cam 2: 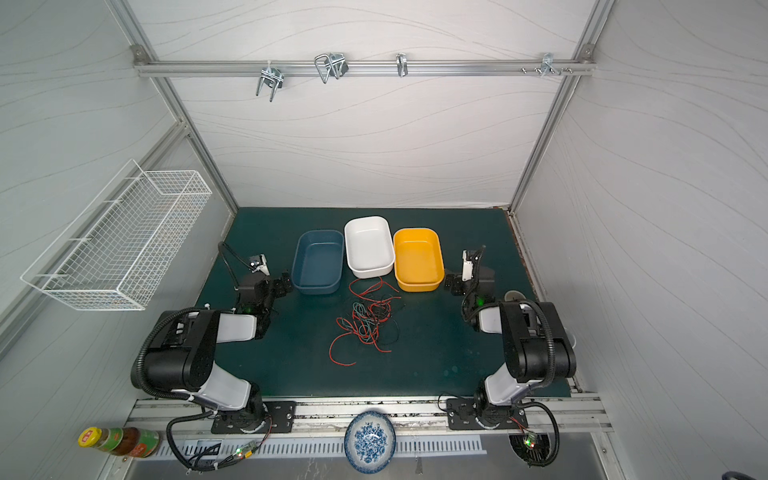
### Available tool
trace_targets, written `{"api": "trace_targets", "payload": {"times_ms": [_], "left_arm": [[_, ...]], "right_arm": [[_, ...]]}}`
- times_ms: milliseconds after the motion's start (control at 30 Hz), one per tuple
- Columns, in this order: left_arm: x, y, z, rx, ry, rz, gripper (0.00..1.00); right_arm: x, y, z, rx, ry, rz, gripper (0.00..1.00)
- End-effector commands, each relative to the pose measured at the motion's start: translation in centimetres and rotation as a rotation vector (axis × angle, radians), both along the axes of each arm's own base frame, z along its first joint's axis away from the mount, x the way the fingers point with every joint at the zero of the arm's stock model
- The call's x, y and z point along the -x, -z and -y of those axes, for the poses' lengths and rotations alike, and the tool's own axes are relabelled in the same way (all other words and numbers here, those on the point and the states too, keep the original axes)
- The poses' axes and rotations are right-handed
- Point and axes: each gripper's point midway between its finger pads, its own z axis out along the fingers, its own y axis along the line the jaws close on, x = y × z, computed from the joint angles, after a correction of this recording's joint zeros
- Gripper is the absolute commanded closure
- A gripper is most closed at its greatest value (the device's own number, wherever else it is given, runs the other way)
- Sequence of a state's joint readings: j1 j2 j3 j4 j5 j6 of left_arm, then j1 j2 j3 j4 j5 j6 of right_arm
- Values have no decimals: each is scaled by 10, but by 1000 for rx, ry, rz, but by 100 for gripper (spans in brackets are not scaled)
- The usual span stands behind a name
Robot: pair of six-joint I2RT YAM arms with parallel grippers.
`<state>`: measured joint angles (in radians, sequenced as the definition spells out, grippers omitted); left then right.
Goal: Untangle the cables
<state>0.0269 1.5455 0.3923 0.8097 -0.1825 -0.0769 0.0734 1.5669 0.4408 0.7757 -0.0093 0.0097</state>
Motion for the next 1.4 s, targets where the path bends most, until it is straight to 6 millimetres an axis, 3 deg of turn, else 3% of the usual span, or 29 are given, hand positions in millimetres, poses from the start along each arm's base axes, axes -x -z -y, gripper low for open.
{"api": "trace_targets", "payload": {"times_ms": [0,233,367,467,567,700,800,867,933,1000,1067,1133,1267,1367], "left_arm": [[-11,-15,2,-14,15,50,0],[-11,-15,2,-14,14,49,0],[-9,-15,1,-11,9,56,0],[3,-27,-18,-16,-117,110,0],[5,-43,-14,-20,-95,121,0],[9,-74,-9,22,-79,95,0],[17,-104,-11,136,-146,53,0],[24,-121,-9,217,-178,4,0],[29,-141,4,278,-134,-25,0],[39,-152,10,372,-146,-28,0],[58,-148,5,488,-249,-18,0],[68,-153,10,543,-235,26,0],[85,-167,33,551,-95,79,0],[99,-164,35,486,-98,17,0]], "right_arm": [[-4,-2,-2,12,-15,5,1],[-3,-3,-4,11,-25,11,1],[3,-24,-23,7,-134,-5,1],[7,-48,-21,-8,-111,-14,1],[20,-66,-25,-4,-104,49,1],[41,-117,-44,-18,-132,188,1],[54,-155,-53,-158,-128,170,1],[58,-168,-38,-317,23,83,1],[64,-173,-27,-441,137,-1,1],[68,-182,-42,-524,37,-35,1],[72,-185,-56,-598,-38,-73,1],[76,-182,-66,-610,-82,-123,1],[88,-167,-77,-517,-93,-252,1],[105,-162,-96,-347,-148,-274,1]]}}
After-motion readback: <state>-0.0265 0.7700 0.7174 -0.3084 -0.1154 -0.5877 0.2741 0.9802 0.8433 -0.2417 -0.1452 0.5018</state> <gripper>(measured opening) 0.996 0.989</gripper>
